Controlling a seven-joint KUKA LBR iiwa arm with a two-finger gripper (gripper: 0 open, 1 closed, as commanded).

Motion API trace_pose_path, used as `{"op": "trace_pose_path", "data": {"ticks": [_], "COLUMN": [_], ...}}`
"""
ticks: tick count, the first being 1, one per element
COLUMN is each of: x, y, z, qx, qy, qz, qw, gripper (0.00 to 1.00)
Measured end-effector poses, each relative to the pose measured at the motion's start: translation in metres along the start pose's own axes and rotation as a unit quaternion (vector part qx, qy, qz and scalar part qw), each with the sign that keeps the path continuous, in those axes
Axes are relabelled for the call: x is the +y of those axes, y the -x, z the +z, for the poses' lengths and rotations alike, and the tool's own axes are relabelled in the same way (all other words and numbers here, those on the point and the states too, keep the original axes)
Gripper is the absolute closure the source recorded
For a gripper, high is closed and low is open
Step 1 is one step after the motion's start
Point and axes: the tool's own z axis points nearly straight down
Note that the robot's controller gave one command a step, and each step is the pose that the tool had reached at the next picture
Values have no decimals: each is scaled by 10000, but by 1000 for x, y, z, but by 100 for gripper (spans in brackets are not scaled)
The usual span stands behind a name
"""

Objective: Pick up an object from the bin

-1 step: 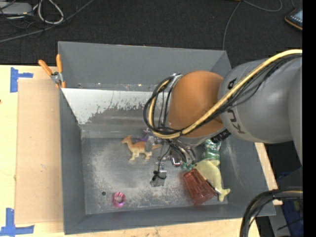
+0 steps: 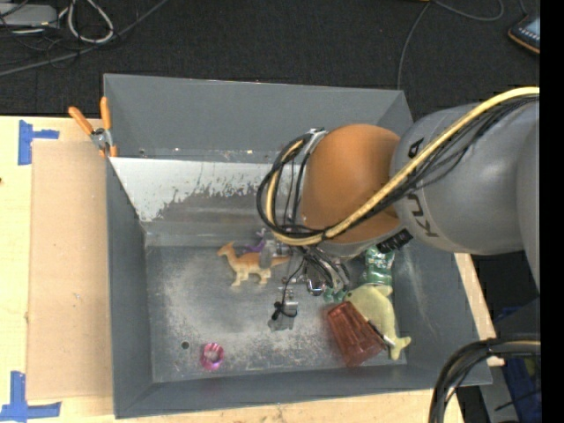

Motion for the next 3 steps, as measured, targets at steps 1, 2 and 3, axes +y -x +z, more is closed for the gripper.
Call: {"op": "trace_pose_path", "data": {"ticks": [1, 2, 3], "x": [-11, -16, -15], "y": [61, 85, 77], "z": [75, 78, 90], "qx": [-35, -30, -25], "qy": [9, 5, 8], "qz": [250, -873, 104], "qw": [9997, 9962, 9999], "gripper": [0, 0, 0]}}
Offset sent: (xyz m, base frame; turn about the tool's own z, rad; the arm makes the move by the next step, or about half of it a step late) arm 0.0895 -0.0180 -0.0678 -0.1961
